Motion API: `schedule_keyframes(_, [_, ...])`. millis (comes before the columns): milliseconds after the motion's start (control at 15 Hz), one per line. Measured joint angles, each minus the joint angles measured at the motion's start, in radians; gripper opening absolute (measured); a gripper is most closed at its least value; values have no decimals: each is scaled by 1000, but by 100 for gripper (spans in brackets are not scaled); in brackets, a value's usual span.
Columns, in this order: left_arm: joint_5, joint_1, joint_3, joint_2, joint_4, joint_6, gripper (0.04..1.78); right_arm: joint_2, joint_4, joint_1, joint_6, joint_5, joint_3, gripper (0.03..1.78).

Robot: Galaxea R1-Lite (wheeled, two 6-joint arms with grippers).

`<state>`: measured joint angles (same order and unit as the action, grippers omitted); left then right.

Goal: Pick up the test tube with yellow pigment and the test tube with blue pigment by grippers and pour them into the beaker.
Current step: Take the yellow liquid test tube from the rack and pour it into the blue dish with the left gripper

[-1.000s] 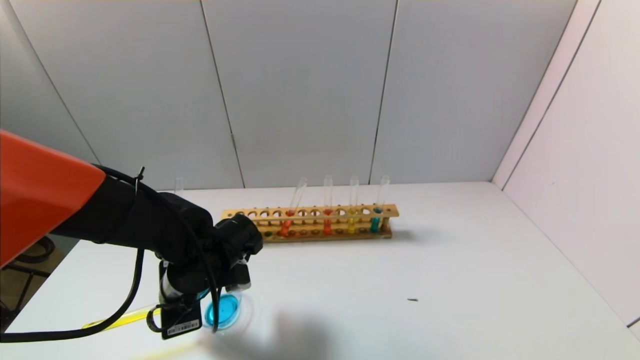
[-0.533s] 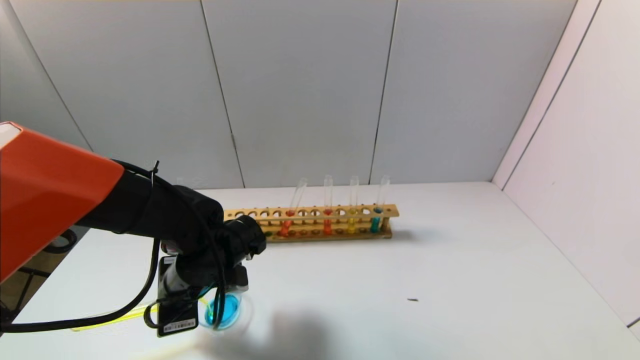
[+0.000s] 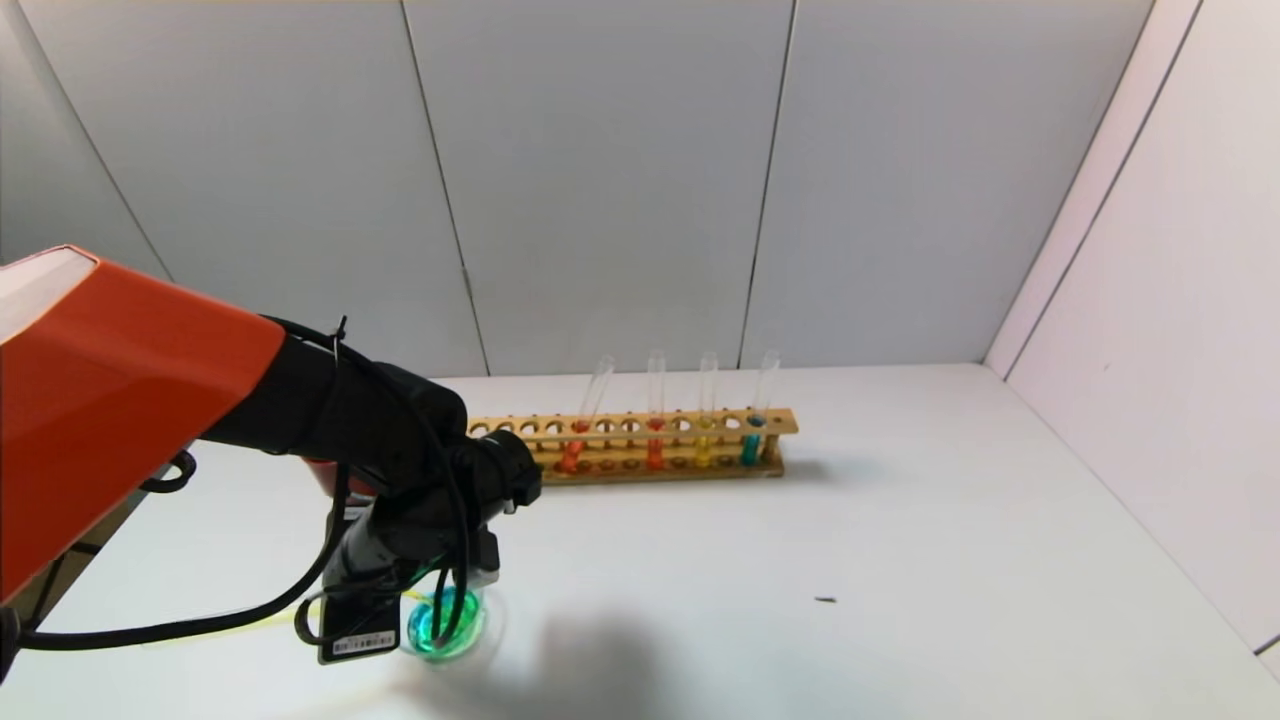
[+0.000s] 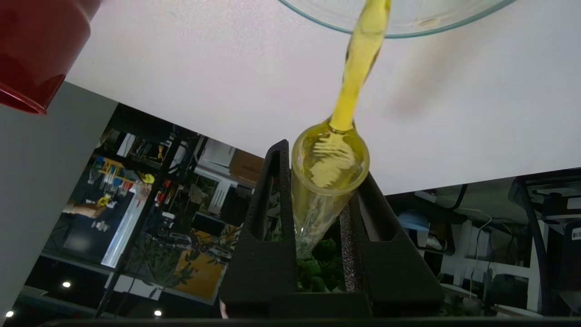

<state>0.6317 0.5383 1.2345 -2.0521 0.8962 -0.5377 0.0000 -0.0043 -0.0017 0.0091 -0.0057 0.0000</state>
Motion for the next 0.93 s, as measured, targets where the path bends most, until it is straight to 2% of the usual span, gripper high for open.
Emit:
schedule_keyframes(467, [22,9,76,-23,140,9,32,0,0,0,0,0,0,170])
schedule_keyframes(933, [25,29,149,-86,190,10,32,0,0,0,0,0,0,170])
